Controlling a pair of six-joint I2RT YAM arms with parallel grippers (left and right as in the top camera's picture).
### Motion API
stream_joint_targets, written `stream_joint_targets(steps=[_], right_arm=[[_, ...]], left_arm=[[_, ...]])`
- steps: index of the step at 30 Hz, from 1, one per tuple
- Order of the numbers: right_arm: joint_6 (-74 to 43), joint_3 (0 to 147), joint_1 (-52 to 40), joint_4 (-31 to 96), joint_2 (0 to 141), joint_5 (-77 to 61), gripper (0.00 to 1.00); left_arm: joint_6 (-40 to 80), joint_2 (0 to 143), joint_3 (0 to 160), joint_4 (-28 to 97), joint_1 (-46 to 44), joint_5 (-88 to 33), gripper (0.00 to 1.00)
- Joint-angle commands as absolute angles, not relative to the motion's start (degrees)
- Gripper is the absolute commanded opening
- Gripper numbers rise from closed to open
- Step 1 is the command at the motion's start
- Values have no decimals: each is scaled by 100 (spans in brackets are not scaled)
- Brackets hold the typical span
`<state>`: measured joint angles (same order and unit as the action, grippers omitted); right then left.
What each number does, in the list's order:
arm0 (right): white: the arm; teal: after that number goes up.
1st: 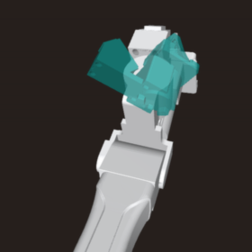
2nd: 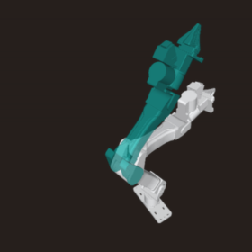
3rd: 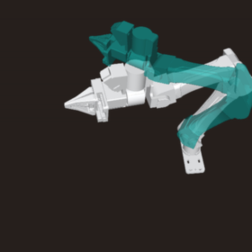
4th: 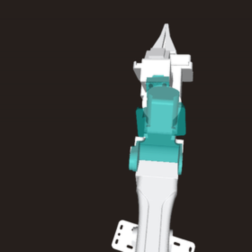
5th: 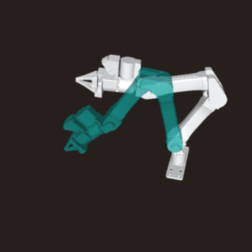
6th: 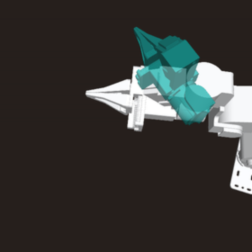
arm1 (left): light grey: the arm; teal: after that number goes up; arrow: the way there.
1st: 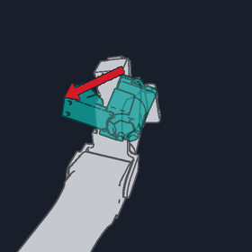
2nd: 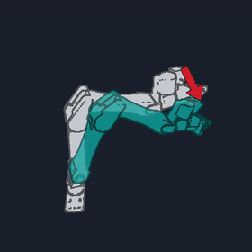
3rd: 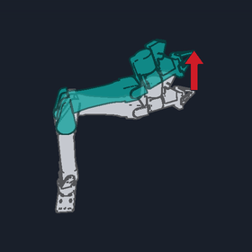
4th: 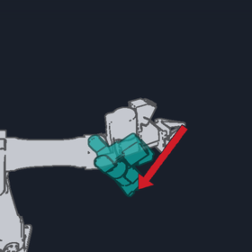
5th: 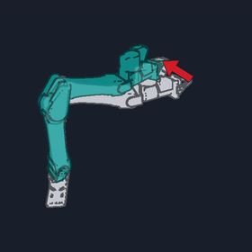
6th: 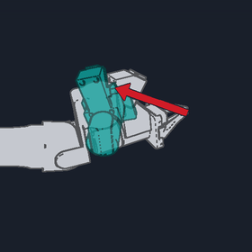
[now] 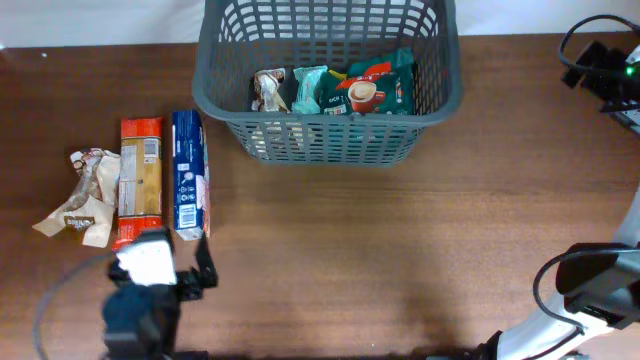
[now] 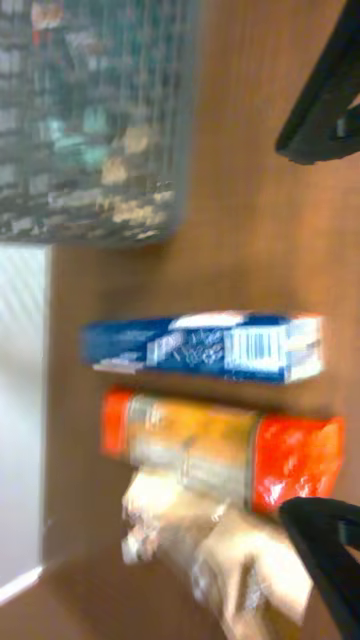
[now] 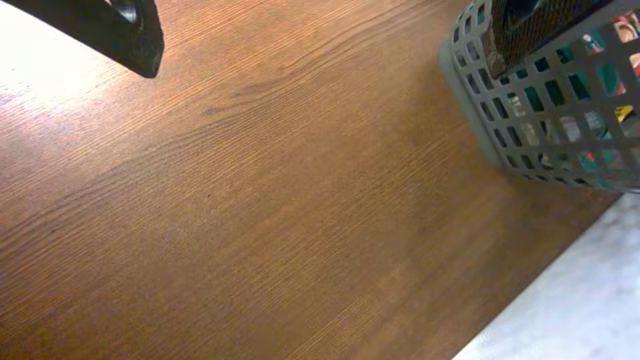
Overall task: Pack container
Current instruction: 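Grasp the blue box with the left gripper and drop it in basket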
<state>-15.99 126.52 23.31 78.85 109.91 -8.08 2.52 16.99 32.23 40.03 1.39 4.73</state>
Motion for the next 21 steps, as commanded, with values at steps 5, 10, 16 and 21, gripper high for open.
stream_joint_targets(steps=[5,10,16,21], right_arm=[[-1542,12658,2322,7874,11021,-840,99],[-1542,12658,2322,7874,11021,-838,99],[-1542,12658,2322,7874,11021,-838,99],[-1542,12658,2322,7874,11021,-840,99]], left_arm=[[464,5144,5754,5037,165,427,99],[351,6820,6941,5457,167,429,99],[172,8178,7105,5478,502,145,99],[14,9312,7105,5557,819,-235,99]])
